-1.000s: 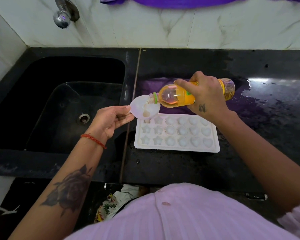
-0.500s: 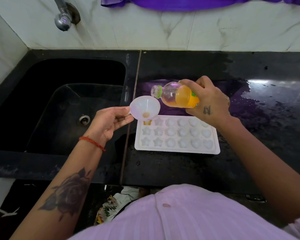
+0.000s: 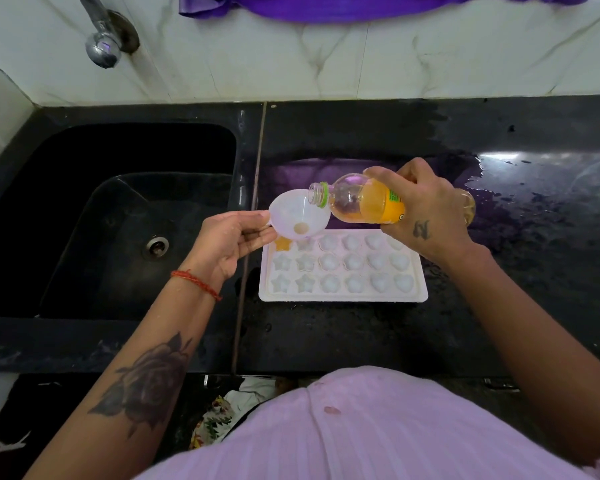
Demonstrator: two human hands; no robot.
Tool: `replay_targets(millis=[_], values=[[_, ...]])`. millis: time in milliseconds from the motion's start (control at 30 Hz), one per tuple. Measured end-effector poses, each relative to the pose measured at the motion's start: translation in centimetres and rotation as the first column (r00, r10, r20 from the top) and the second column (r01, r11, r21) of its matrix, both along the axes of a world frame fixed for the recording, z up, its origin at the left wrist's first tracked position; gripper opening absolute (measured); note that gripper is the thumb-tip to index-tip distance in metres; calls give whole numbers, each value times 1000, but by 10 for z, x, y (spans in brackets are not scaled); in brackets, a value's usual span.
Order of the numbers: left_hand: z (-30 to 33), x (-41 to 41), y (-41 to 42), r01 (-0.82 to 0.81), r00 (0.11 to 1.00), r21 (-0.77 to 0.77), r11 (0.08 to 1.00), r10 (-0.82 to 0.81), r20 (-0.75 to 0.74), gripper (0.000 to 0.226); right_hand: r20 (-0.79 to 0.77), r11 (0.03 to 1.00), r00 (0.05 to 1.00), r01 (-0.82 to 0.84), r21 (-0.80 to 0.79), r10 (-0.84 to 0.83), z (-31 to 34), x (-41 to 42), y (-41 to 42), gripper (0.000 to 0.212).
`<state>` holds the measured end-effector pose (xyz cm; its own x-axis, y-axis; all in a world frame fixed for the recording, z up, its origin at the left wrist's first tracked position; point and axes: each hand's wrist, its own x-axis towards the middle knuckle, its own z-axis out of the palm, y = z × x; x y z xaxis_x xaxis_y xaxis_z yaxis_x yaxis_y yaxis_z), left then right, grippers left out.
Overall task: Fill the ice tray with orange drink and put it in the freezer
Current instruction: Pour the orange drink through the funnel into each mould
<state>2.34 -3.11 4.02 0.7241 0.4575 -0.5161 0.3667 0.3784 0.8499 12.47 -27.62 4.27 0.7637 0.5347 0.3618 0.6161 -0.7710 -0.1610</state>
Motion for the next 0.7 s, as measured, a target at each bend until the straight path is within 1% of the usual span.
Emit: replay_targets(millis=[167,300,367,467,700], values=[[-2,1,-2,7,1000,-7,1000,-7,-8,3,39,999,999,4,-52,-2,-1,1,-2,73],[-3,1,-2,24,1000,-22,999,-24,15,3,60,997,998,-1,-82,6,-1,1,-4,69],[-3,1,-2,35,999,-32,999,-34,36,4,62,996,998,-2,-84,8,-1,1,-4,66],[-4,1,-3,33,999,-28,999,-33,26,6,68,996,998,-6,-85,12,0,0,-5,65],[-4,1,-4,31,999,-19,999,-30,17,6,44,994,999,3,-108,1,1,1,-6,68]])
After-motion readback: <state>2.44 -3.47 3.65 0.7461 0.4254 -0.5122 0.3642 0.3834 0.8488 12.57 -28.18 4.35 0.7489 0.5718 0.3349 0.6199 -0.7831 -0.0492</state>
